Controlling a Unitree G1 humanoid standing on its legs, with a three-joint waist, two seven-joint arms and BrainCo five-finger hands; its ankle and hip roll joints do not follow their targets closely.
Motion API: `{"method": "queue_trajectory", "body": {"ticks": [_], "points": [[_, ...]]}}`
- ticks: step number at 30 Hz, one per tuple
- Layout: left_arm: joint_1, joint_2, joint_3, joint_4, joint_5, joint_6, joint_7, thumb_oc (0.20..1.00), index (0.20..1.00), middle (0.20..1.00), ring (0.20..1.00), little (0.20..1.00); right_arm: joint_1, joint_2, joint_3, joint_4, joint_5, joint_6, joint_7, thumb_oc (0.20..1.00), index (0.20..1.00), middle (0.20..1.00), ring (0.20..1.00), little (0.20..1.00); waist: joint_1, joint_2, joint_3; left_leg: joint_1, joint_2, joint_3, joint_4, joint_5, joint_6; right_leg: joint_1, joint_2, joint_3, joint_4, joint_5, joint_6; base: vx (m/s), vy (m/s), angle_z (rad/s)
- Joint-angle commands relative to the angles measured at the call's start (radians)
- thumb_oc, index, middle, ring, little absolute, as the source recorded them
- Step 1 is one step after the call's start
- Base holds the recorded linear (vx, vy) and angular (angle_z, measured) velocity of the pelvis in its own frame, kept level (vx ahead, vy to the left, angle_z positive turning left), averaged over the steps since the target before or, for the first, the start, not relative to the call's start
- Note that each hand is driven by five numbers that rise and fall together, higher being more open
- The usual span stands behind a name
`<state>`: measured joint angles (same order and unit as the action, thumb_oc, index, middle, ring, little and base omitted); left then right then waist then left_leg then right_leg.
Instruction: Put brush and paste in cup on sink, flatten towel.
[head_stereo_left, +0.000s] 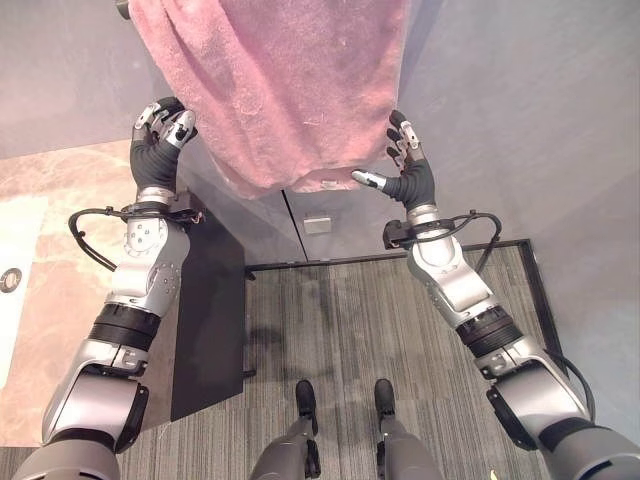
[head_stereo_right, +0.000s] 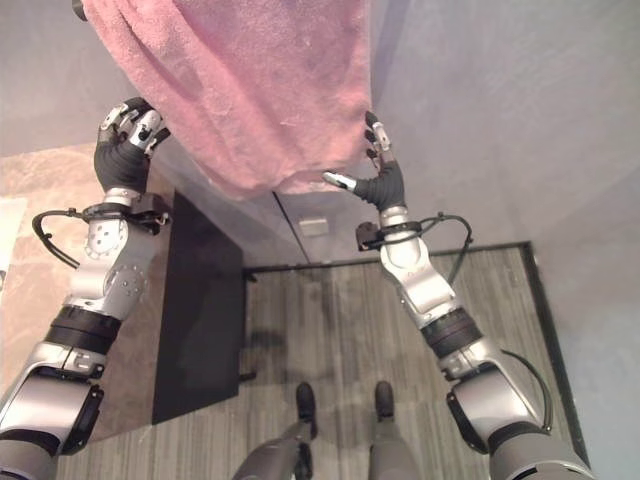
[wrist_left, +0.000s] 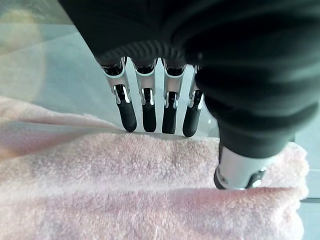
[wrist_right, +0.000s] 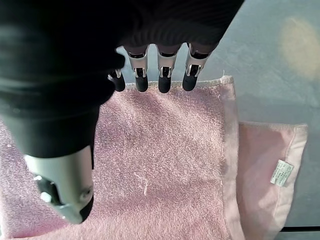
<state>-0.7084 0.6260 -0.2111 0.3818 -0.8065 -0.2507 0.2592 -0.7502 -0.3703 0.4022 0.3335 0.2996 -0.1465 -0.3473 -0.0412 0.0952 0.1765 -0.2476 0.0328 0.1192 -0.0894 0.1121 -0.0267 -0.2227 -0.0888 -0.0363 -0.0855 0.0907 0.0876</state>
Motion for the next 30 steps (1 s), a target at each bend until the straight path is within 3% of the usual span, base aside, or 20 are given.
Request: {"method": "queue_trajectory", "body": {"ticks": [1, 4, 16, 30], "points": [[-0.123, 0.031, -0.027, 0.039, 0.029, -0.056, 0.006, 0.658, 0.658, 0.658, 0.658, 0.658, -0.020, 0.010, -0.006, -0.017, -0.014, -0.029, -0.006, 1.000, 1.000, 1.000, 1.000, 1.000, 0.008, -0.021, -0.063, 0.019, 0.075, -0.004, 0.002, -0.026, -0.092, 0.016, -0.140, 0.006, -0.002, 0.007, 0.098, 0.00, 0.000, 0.00], [-0.127, 0.028, -0.026, 0.046, 0.030, -0.055, 0.010, 0.636, 0.636, 0.636, 0.636, 0.636, -0.019, 0.013, -0.005, -0.017, -0.014, -0.029, -0.006, 1.000, 1.000, 1.000, 1.000, 1.000, 0.007, -0.021, -0.062, 0.018, 0.075, -0.004, 0.002, -0.027, -0.091, 0.012, -0.141, 0.008, -0.002, 0.008, 0.098, 0.00, 0.000, 0.00], [-0.118, 0.023, -0.005, 0.073, 0.051, -0.050, 0.034, 0.805, 0.805, 0.805, 0.805, 0.805, -0.005, 0.016, -0.008, -0.021, -0.019, -0.030, -0.009, 1.000, 1.000, 1.000, 1.000, 1.000, 0.005, -0.026, -0.064, 0.019, 0.078, 0.000, 0.002, -0.030, -0.091, 0.008, -0.139, 0.010, -0.002, 0.006, 0.097, 0.00, 0.000, 0.00], [-0.173, 0.013, -0.037, 0.103, 0.054, -0.041, 0.037, 0.699, 0.699, 0.699, 0.699, 0.699, 0.003, 0.018, 0.000, -0.016, -0.015, -0.030, -0.010, 1.000, 1.000, 1.000, 1.000, 1.000, -0.006, -0.027, -0.061, 0.015, 0.079, 0.000, 0.002, -0.030, -0.090, -0.005, -0.136, 0.018, -0.002, 0.009, 0.098, 0.00, 0.000, 0.00]]}}
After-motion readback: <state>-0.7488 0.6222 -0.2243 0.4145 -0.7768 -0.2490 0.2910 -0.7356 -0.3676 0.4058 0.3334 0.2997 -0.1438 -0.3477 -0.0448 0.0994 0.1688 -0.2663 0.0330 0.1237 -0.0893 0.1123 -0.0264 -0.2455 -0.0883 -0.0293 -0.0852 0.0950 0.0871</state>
